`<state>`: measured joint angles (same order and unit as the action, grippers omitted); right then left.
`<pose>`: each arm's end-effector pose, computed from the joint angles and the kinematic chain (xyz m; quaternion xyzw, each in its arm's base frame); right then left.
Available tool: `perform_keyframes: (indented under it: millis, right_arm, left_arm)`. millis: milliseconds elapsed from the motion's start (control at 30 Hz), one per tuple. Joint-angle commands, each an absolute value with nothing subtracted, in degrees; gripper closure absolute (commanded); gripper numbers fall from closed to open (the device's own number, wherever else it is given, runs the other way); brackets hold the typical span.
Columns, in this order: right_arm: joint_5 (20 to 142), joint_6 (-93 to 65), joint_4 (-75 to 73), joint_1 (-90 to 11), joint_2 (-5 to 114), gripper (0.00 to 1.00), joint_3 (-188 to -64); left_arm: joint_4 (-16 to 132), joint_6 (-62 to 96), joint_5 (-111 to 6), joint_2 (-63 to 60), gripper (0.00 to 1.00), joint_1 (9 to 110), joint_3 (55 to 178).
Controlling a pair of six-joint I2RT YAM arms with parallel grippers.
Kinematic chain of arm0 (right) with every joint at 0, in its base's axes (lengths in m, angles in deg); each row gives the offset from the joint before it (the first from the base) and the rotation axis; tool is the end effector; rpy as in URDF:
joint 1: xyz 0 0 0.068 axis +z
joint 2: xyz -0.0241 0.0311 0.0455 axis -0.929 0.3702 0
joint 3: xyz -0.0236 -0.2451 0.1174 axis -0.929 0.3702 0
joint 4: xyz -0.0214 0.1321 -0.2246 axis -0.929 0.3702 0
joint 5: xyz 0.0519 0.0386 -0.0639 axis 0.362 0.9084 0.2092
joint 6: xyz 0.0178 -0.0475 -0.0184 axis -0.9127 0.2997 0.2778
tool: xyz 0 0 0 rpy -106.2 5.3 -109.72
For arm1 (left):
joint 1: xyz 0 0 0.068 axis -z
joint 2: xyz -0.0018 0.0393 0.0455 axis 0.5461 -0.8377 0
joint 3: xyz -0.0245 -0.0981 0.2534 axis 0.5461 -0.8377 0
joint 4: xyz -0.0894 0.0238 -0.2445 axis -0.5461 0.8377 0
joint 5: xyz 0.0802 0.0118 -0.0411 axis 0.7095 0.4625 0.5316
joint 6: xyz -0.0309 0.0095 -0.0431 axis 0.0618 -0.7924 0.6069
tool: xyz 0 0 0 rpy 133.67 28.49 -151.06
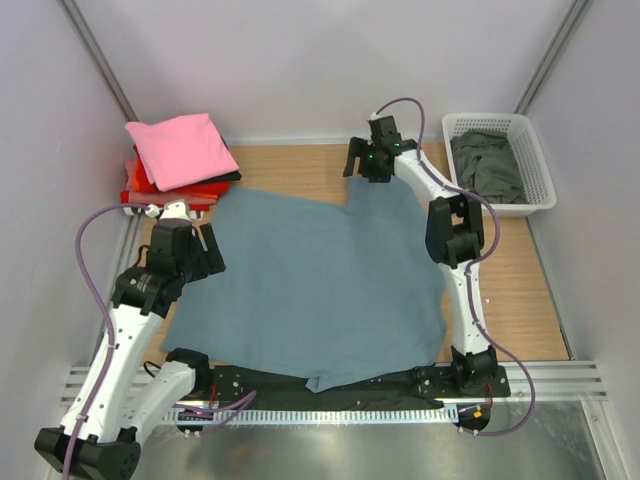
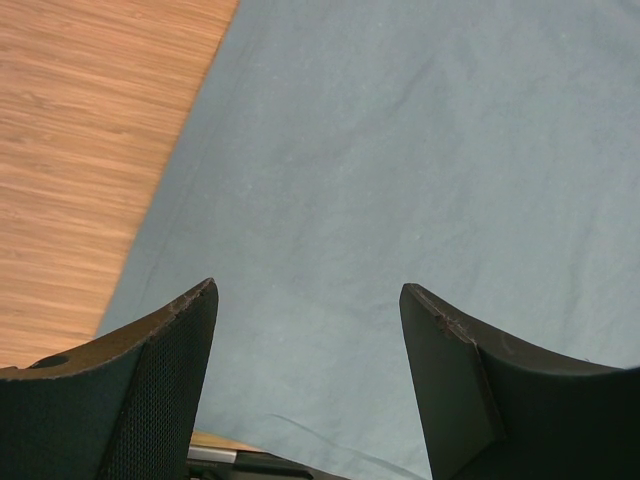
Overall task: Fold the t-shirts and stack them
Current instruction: Flatten the tshirt out
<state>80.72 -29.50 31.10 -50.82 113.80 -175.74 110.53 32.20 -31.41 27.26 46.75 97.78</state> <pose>0.5227 0.1690 0.1980 0.0174 0.9290 0.1797 0.3232 0.1503 -0.0284 0.3199 -0.1507 0.9012 -0.0408 0.4044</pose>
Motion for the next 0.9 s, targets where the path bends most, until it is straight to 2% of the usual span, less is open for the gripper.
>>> perform_keyframes:
  millis: [0,233,333,500,867]
  right_arm:
    - [76.6,-27.5,26.2,-50.9,98.9,0.13,-170.1]
    - [65.4,-28.3,32.4,-50.9,86.6,0.13,-152.0]
    - [61.5,-28.8,37.2,-50.3,83.4,0.13,-144.7]
    - [58.6,-29.4,37.0,-49.2,79.5,0.12,-134.6]
    - [59.0,-28.6,37.2,-48.0,88.6,0.11,-136.9]
  left_arm:
    - [108.8,33.0,-30.4,28.3,0.26,46.8,97.6]
    - [108.7,32.9,-30.7,28.3,0.26,46.8,97.4]
    - [108.7,32.9,-30.9,27.9,0.26,46.8,97.5]
    - [108.6,33.0,-31.0,27.6,0.26,46.8,97.5]
    - [108.9,33.1,-30.4,27.2,0.26,46.8,97.4]
